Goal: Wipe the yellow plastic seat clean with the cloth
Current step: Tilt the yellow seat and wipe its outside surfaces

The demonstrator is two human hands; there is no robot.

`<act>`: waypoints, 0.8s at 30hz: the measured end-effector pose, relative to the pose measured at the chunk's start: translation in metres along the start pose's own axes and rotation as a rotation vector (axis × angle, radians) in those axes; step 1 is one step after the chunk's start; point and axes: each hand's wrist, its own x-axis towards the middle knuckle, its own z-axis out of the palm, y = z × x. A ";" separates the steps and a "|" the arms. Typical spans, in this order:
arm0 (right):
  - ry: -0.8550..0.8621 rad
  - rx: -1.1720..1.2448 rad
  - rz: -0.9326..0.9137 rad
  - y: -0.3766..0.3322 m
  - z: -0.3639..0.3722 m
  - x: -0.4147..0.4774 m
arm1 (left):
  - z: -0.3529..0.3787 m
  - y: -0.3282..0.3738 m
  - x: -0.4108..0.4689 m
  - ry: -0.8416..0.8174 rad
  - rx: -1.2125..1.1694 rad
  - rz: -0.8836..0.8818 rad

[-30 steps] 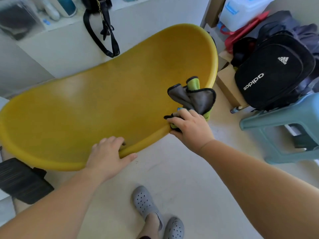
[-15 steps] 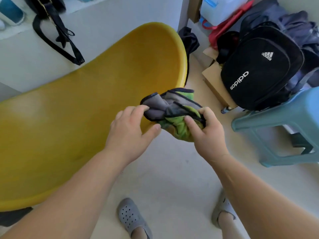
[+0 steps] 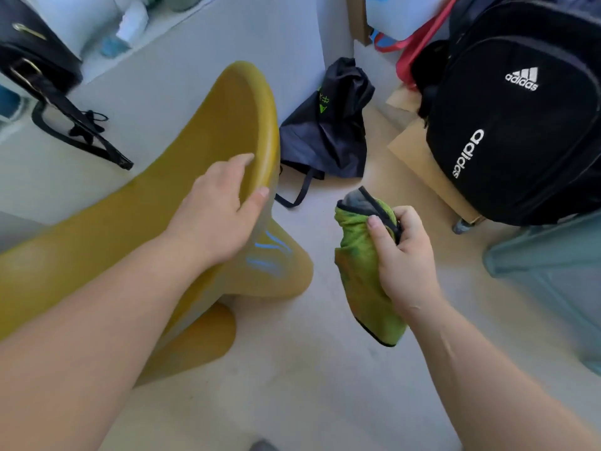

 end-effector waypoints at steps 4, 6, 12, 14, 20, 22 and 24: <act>-0.018 0.128 0.027 0.051 0.027 0.021 | 0.012 0.003 0.037 0.064 0.029 0.021; -0.041 0.181 -0.001 0.069 0.046 0.028 | 0.020 0.004 0.039 0.127 0.047 0.049; -0.031 0.327 -0.065 0.129 0.077 0.050 | 0.029 0.015 0.032 0.297 0.418 0.079; -0.037 0.400 -0.103 0.140 0.080 0.056 | 0.029 0.022 0.032 0.328 0.492 0.101; -0.261 0.879 -0.061 0.131 0.079 0.085 | 0.033 0.024 0.024 0.355 0.583 0.096; -0.304 0.957 -0.049 0.115 0.071 0.087 | 0.032 0.029 0.015 0.319 0.562 0.102; -0.299 0.996 -0.027 0.104 0.060 0.088 | 0.030 0.035 0.000 0.265 0.563 0.104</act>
